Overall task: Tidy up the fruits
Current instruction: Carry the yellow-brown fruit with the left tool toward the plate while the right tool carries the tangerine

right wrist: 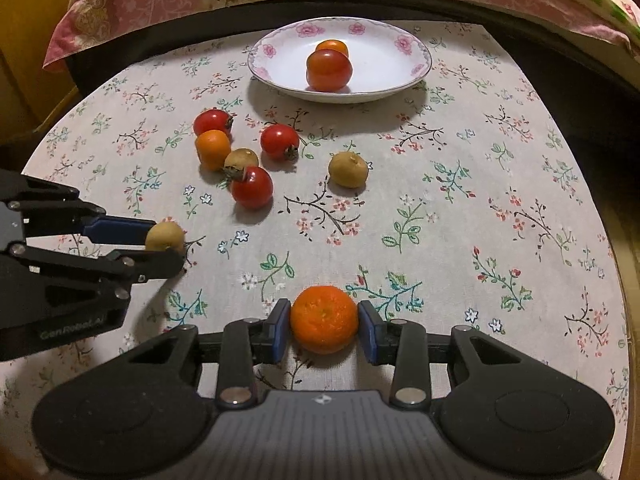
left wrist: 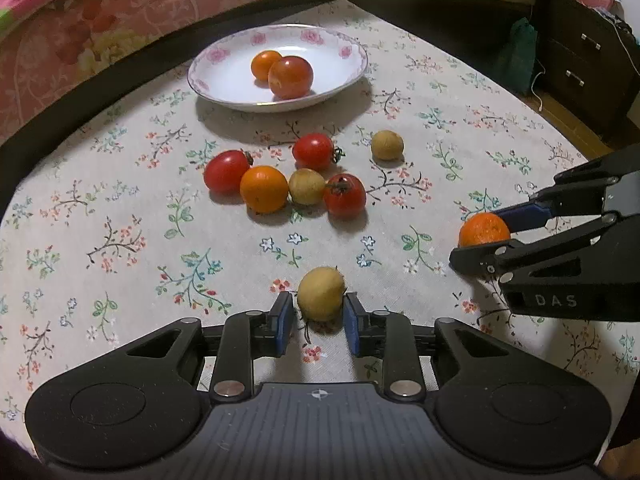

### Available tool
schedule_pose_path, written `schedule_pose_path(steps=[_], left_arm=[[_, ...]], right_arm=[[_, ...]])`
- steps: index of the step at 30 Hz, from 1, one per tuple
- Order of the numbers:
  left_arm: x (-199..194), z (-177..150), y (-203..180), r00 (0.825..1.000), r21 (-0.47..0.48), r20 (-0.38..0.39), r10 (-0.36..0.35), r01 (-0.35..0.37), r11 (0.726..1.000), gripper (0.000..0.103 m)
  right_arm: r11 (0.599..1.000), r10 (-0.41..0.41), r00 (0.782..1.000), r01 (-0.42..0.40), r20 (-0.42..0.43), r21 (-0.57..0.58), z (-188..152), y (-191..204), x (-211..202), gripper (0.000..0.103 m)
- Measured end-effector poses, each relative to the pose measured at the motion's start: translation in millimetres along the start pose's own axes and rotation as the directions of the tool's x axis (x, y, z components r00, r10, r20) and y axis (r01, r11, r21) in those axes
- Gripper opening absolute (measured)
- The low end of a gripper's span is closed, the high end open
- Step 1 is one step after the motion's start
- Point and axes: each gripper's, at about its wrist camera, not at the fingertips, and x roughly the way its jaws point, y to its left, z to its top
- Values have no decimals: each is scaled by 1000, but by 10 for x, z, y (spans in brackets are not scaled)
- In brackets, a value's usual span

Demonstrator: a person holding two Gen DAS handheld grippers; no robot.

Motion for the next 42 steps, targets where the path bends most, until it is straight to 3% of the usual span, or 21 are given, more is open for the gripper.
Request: schedule_pose_path(steps=[12,23,42], left_arm=[[34,8,-30,1000,1,9,-9,9,1000,38],[27,-6,-46,1000,-7,-1,1,-1,1000,35],[23,19,-46,1000,-6,10,-12,12,1000,32]], right_arm=[[1000,13,1000,-13,5,20,-34,-40,-32,38],[999,-13,1000,14,21,-37,-79,39,-48,34],[1000,0,999,1,38,-15,16,98,-64,34]])
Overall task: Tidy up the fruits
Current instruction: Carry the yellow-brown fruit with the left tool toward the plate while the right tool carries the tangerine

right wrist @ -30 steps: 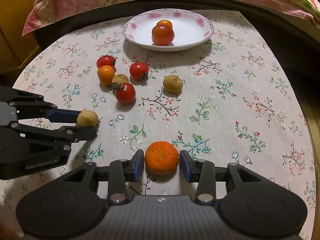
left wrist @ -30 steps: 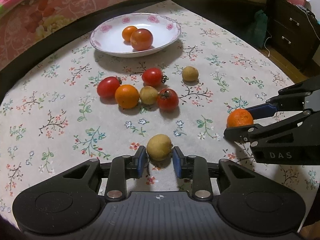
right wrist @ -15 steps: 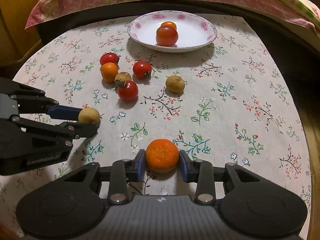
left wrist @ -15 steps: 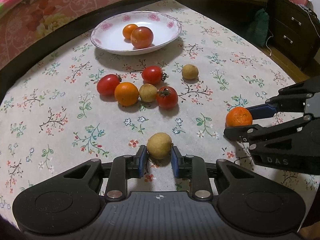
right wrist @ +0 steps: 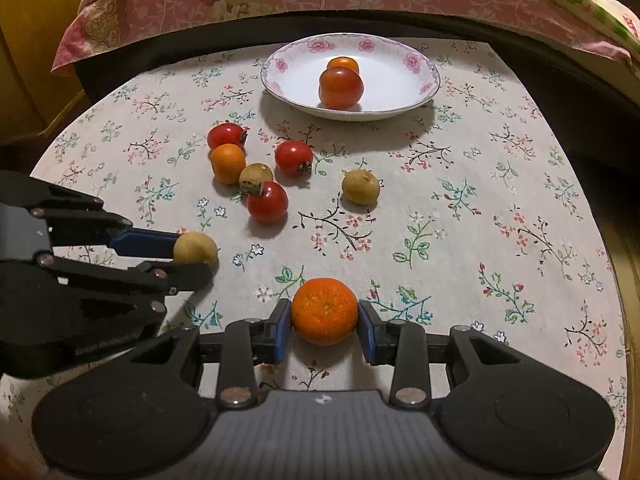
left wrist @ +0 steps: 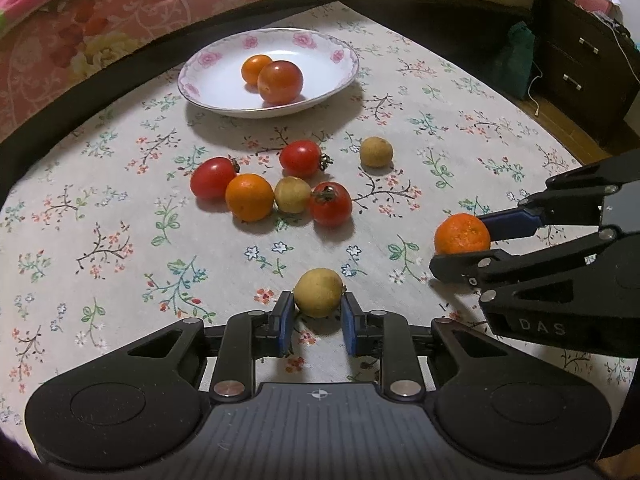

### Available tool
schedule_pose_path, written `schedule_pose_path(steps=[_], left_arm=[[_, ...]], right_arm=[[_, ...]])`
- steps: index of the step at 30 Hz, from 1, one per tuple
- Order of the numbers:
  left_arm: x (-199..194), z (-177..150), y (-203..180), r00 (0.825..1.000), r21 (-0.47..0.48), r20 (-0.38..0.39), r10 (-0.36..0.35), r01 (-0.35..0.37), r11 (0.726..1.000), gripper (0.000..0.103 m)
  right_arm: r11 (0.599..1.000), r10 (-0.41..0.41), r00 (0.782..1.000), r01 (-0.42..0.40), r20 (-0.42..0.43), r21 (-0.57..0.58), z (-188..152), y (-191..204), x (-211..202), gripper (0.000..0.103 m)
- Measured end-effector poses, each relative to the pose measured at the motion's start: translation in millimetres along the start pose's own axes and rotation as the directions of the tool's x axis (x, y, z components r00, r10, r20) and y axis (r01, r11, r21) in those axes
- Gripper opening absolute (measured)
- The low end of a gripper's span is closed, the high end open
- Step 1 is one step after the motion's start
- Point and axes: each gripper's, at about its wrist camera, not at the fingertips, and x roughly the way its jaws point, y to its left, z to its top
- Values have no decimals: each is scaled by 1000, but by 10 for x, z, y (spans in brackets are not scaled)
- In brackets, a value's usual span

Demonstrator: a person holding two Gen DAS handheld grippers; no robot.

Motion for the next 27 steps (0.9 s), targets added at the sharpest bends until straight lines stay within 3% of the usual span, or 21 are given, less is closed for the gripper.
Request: schedule_pose_path(steps=[27], left_arm=[[-10,76,22,1000,-5,30,5,-5,1000,34]], right_arm=[[1000,-7,1000,7,7,30,63,-43,-2,34]])
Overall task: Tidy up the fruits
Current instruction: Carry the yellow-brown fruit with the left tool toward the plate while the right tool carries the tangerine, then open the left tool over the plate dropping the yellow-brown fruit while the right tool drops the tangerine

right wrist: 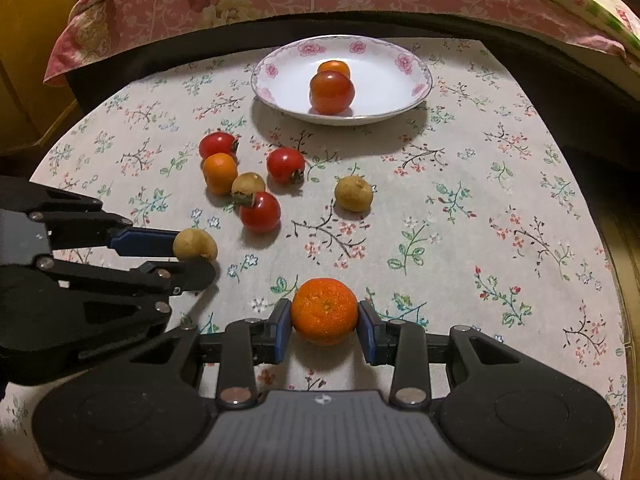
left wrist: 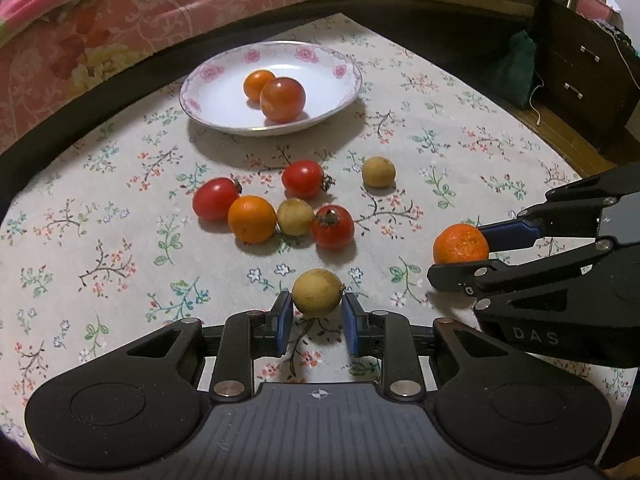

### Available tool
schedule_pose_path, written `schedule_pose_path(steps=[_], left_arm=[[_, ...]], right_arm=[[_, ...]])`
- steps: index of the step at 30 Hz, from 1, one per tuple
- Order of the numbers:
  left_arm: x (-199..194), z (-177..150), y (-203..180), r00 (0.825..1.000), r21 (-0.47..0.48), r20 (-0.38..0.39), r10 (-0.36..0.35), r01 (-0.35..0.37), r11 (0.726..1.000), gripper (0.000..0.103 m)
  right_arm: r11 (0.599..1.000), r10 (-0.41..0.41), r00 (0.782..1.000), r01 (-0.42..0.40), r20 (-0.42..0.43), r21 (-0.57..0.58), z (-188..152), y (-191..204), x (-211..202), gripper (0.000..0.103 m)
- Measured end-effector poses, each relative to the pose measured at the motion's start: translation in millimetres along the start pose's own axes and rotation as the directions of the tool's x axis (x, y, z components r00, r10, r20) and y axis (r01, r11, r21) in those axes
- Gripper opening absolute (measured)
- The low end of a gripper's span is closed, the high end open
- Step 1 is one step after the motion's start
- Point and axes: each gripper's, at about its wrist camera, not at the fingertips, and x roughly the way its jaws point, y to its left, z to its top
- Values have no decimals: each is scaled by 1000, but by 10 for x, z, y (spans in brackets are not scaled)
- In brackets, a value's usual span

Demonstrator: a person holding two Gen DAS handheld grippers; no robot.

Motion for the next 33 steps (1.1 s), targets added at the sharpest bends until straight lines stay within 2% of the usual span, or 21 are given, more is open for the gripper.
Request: schedule_pose_path(steps=[18,33], left_arm=[[-43,179,31,999,-23,45,20,-19,1000,34],[-32,407,71,993,-8,83,87,-87,996,32]], right_arm=[[999,6,998,-9,65,39,264,-10,-57,34],[997,-10,994,1,112,74,506,-72,-30,34]])
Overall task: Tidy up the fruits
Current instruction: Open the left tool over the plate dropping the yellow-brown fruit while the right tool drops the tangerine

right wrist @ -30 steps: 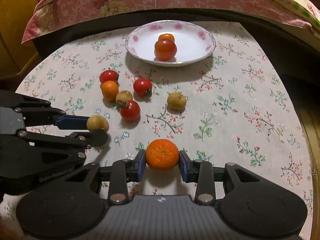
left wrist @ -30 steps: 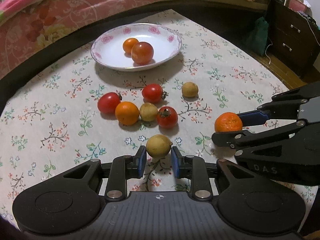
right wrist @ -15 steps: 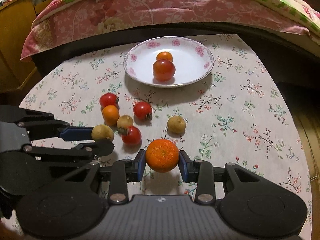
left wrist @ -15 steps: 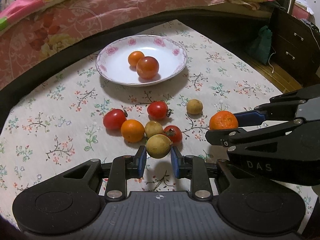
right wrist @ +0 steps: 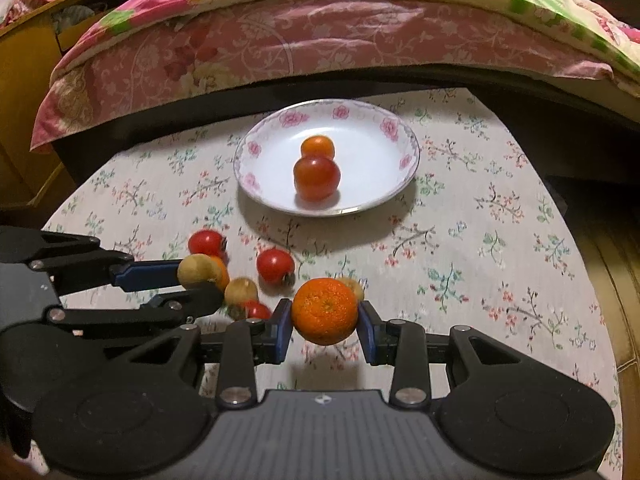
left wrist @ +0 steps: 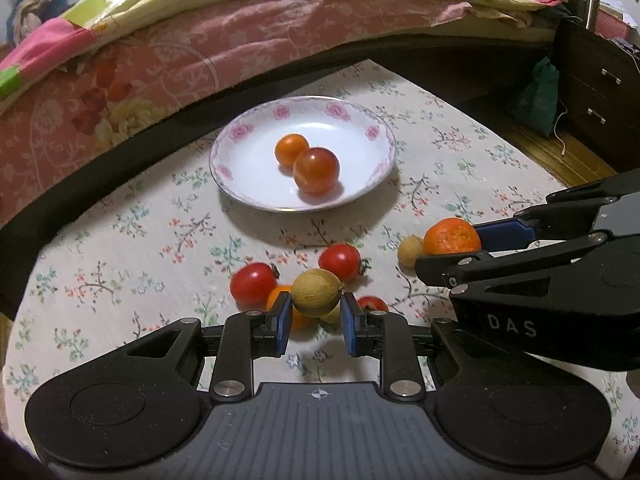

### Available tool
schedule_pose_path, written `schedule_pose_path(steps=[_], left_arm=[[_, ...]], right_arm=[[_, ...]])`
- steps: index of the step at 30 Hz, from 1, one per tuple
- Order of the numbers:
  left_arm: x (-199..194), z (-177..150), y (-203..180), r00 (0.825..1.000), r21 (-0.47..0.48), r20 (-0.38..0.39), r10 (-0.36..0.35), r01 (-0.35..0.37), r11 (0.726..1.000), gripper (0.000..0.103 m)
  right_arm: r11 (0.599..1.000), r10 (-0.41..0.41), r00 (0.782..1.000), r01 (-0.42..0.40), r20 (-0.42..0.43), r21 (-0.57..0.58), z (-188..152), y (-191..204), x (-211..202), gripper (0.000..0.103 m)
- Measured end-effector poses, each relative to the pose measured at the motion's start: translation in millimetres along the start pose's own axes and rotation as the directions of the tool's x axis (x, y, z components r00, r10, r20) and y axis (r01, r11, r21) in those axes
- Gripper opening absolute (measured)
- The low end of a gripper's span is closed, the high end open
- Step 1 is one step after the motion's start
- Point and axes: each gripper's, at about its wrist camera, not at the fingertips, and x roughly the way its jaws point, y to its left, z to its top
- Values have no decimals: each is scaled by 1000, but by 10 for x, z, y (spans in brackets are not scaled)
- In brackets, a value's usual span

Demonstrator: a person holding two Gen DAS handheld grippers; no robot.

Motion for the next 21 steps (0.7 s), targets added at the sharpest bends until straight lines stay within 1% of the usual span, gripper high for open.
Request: schedule_pose_path(steps=[14,21], left_arm=[[48,220,69,998,7,37,49,-49,999,31],[136,390,155,996,-1,58,73,-73,997,31]], right_arm=[[1000,-10,999,8,50,24,230,-44,79,34],[1000,-17,997,15,74,27,428,-61,184,34]])
